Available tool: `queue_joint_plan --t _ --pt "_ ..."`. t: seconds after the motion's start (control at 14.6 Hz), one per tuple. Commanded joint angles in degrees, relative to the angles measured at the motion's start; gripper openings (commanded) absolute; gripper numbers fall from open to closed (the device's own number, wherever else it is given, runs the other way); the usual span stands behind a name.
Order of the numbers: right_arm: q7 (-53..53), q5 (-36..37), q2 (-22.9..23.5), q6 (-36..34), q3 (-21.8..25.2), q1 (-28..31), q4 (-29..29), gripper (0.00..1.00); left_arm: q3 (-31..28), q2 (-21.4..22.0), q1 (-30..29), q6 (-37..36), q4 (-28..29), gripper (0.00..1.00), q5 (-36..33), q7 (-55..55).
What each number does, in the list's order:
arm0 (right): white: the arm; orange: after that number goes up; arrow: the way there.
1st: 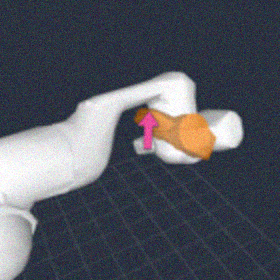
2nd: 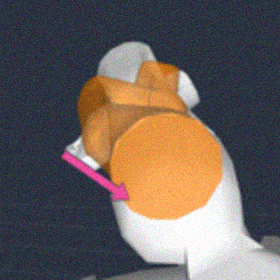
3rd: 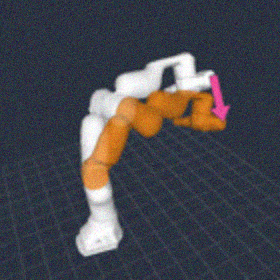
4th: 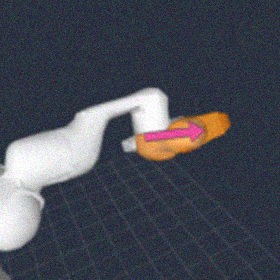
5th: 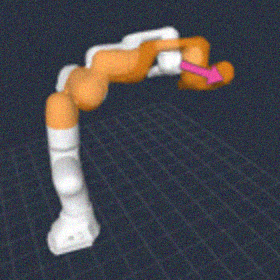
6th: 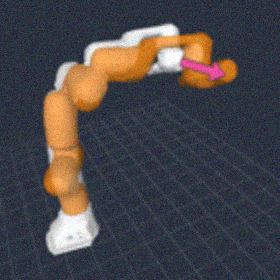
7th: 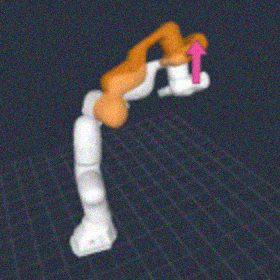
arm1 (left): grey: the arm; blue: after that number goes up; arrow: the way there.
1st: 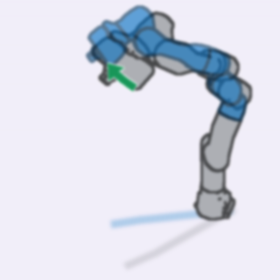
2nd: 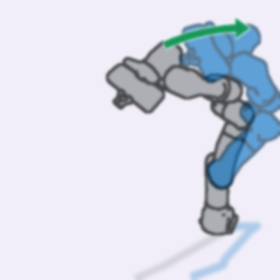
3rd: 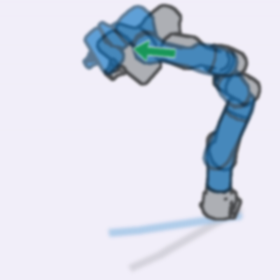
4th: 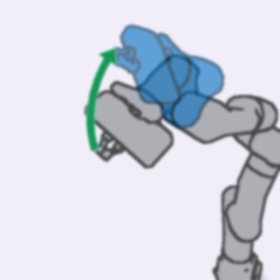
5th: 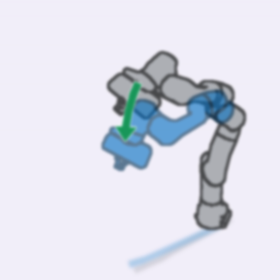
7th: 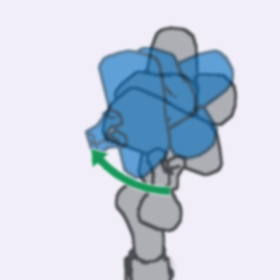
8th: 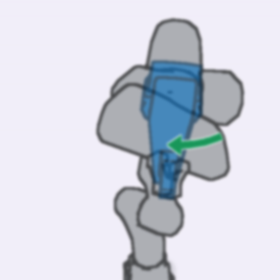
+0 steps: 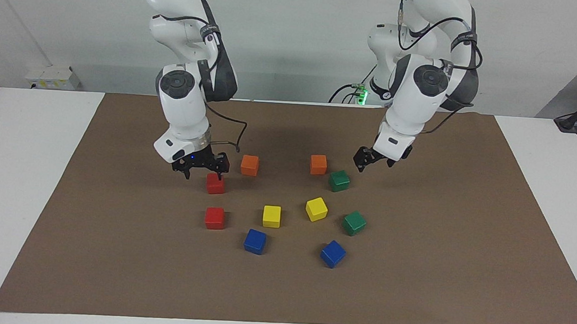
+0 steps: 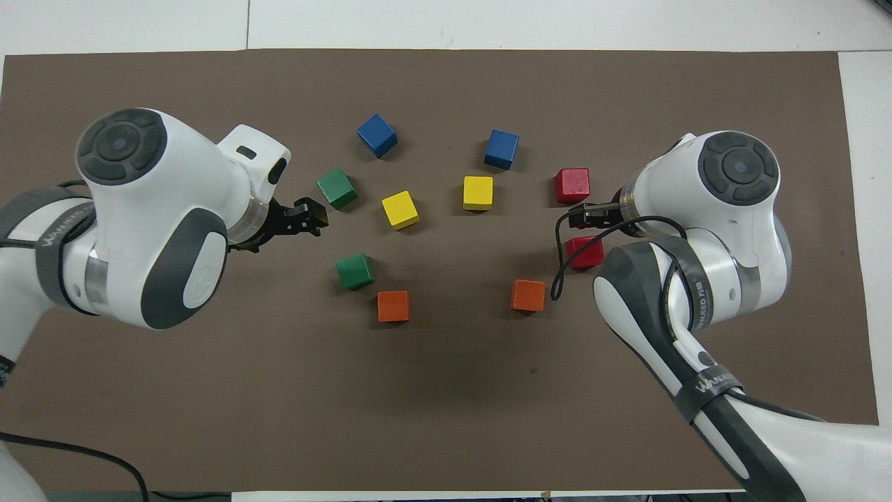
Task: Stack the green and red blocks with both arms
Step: 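Grasp the green cube with the left gripper while the right gripper grasps red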
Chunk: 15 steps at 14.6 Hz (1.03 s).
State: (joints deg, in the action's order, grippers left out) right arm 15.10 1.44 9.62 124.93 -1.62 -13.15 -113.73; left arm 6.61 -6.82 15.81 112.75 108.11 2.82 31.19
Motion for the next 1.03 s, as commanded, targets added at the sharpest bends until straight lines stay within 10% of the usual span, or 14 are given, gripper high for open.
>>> queue_joint_plan --t 0.0,0.96 --pt "-2.1 -0.5 -0.5 1.5 0.1 -0.6 -2.9 1.00 -0.8 -0.3 2.4 4.6 3.3 1.00 0.5 4.3" --pt "-5.9 -0.5 -0.4 10.9 0.1 -1.5 -11.7 1.00 -1.0 -5.7 9.4 17.0 10.2 1.00 0.3 17.1"
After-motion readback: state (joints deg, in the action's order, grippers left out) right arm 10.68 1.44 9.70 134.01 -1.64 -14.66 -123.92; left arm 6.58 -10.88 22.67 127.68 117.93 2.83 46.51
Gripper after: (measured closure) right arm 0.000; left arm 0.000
